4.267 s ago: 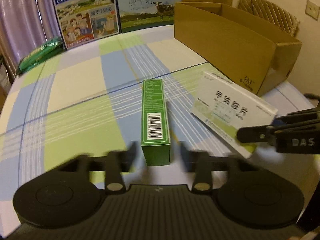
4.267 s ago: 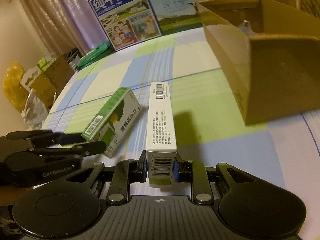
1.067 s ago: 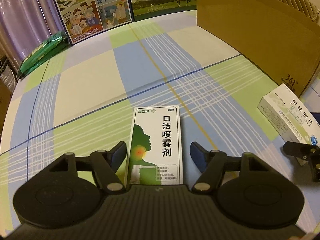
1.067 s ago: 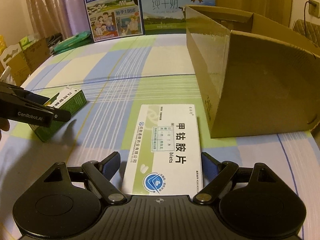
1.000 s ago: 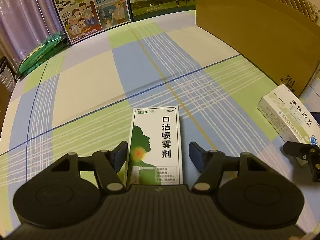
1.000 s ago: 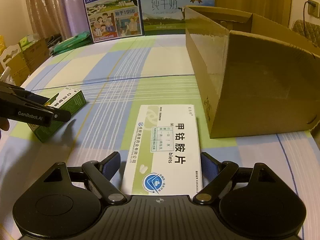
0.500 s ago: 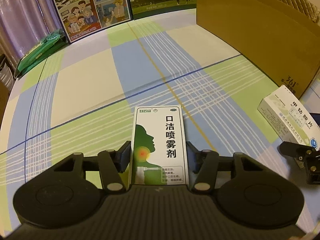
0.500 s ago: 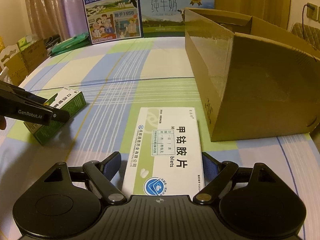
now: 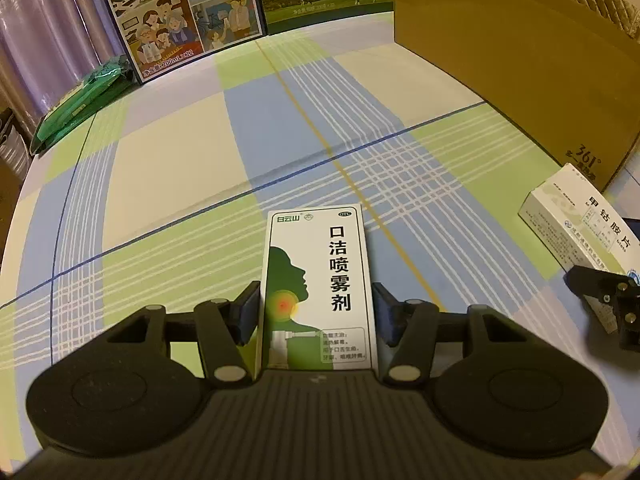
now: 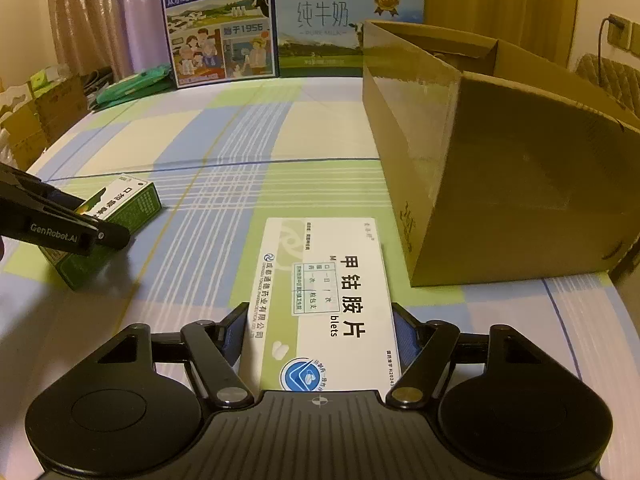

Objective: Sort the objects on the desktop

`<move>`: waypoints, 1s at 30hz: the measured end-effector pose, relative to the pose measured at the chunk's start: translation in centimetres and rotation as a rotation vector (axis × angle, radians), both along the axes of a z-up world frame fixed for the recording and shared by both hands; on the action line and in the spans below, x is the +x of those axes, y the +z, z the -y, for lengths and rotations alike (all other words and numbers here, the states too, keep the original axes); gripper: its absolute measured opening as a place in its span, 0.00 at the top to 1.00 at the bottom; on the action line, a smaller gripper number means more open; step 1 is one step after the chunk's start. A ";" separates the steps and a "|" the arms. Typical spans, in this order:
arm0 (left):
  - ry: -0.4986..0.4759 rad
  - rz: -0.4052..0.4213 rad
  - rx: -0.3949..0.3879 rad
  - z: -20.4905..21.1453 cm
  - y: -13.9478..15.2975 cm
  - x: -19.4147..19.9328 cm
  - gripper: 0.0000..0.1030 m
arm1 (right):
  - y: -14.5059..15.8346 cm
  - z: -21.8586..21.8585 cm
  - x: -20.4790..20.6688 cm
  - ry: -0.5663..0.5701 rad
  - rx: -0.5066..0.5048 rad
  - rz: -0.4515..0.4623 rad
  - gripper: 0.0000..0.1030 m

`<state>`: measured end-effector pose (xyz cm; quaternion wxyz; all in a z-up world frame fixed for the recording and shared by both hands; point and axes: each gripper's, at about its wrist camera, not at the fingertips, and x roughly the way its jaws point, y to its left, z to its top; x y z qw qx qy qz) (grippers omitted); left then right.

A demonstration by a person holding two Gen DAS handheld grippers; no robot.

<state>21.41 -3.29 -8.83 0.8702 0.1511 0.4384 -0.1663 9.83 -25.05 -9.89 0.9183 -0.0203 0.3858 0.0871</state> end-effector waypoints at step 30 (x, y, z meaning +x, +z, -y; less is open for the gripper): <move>0.022 0.061 -0.146 1.0 8.6 -8.7 0.51 | 9.5 2.3 -5.4 0.015 0.089 0.097 0.34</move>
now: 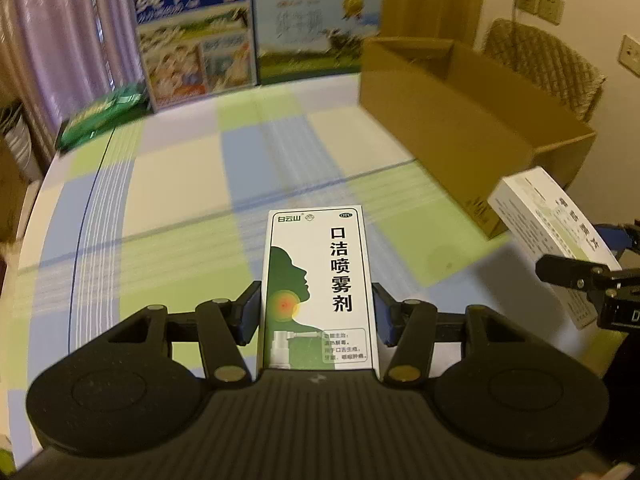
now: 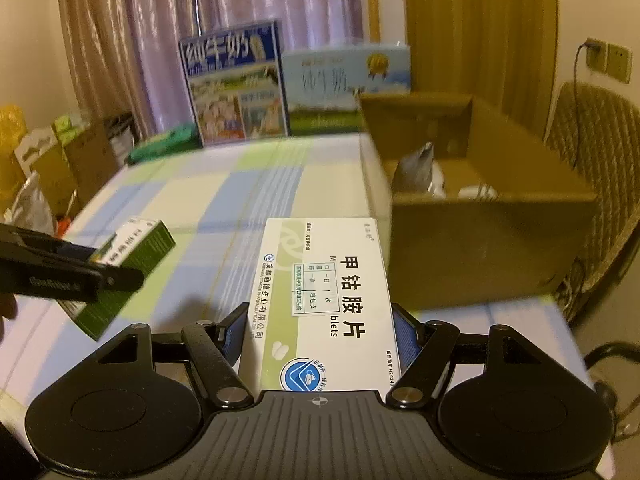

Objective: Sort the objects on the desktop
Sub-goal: 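Lift and carry both boxes over the cardboard box with both tools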

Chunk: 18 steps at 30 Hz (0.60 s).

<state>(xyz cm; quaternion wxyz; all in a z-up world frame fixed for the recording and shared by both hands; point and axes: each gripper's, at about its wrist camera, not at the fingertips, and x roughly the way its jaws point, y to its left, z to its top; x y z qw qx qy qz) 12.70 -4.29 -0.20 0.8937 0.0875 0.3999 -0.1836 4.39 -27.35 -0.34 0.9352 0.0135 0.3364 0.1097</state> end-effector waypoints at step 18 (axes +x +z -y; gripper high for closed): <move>-0.209 0.081 -0.073 18.4 6.0 6.2 0.51 | 6.9 13.0 7.3 -0.162 0.016 0.118 0.34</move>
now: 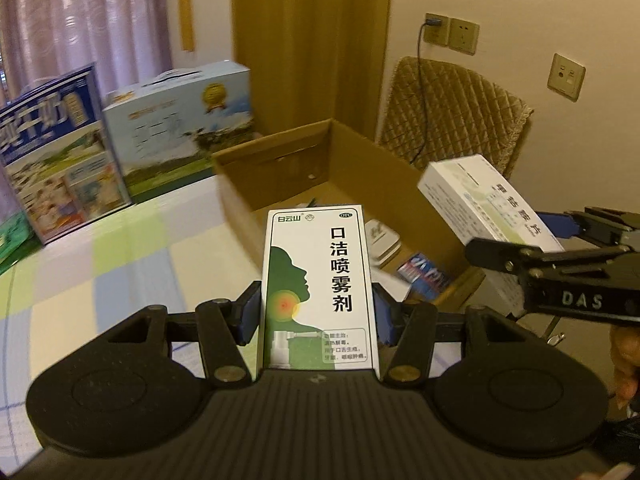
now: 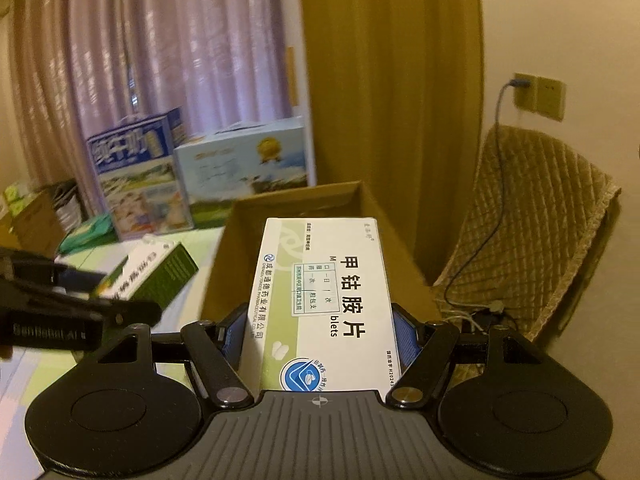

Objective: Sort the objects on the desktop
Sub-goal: 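Lift and carry both boxes over the cardboard box with both tools, then open the left tool to drop the green box while the right tool drops the white box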

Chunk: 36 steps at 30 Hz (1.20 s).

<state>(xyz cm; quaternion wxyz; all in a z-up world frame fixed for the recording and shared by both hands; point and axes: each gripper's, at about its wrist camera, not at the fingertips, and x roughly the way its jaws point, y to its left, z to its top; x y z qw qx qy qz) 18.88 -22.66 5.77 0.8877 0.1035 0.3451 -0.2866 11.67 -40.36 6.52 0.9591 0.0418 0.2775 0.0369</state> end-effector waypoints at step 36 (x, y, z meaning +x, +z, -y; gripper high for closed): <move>0.022 -0.002 -0.004 2.0 -1.3 4.7 0.43 | -1.2 2.2 6.8 -0.008 0.038 -0.038 0.34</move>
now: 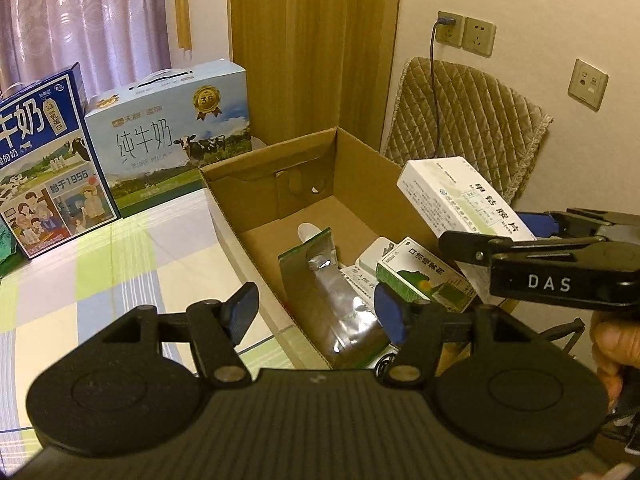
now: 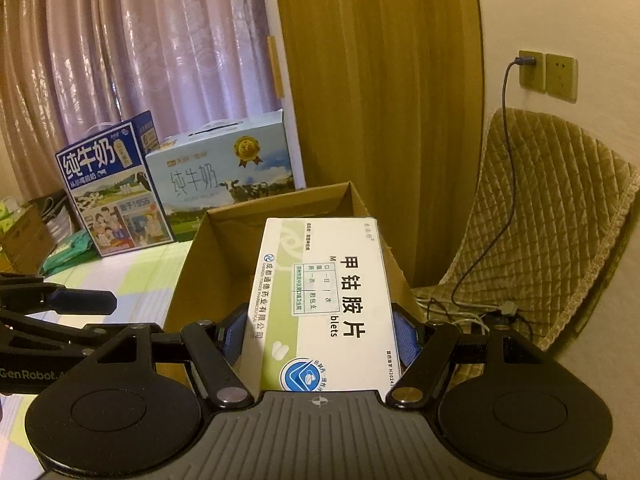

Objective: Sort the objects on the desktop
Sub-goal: 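Open the left tool to drop the green box while the right tool drops the white box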

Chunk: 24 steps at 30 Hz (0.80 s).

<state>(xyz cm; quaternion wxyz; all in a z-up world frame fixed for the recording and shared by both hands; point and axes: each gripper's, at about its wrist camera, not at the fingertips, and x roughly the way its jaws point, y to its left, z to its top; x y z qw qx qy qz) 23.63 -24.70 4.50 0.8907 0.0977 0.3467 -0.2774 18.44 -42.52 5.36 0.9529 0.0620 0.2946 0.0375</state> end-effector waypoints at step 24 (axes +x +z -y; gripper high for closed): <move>0.074 0.002 -0.013 -3.5 -0.3 -1.5 0.29 | 0.9 -0.2 0.4 0.006 0.069 0.032 0.11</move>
